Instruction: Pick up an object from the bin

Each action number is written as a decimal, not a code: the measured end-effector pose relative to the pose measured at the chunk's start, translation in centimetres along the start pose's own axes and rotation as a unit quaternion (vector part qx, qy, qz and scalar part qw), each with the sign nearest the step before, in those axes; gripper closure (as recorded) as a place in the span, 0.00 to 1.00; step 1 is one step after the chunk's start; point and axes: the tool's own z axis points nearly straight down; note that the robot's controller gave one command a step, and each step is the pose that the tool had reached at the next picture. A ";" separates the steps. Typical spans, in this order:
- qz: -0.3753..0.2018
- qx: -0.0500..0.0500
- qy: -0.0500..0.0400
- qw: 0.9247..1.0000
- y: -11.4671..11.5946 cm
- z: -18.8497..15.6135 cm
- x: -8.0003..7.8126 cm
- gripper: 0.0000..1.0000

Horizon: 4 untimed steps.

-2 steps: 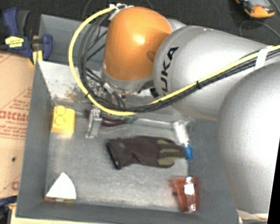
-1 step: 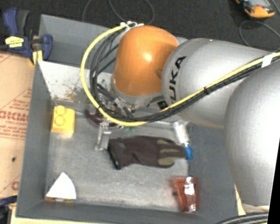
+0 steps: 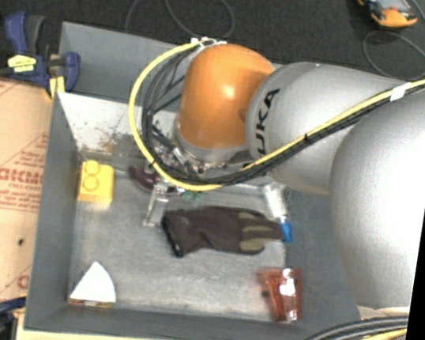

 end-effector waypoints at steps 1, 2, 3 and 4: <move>-0.100 0.000 -0.003 0.995 -3.0 4.8 0.2 0.00; -0.133 0.001 0.002 0.991 -4.9 7.5 0.0 0.00; 0.018 -0.001 -0.004 1.000 -7.0 6.6 1.6 1.00; 0.019 -0.001 -0.004 1.000 -7.0 6.6 1.6 1.00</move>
Offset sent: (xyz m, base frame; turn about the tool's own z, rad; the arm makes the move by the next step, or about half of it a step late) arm 0.0104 -0.0654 -0.0753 0.1143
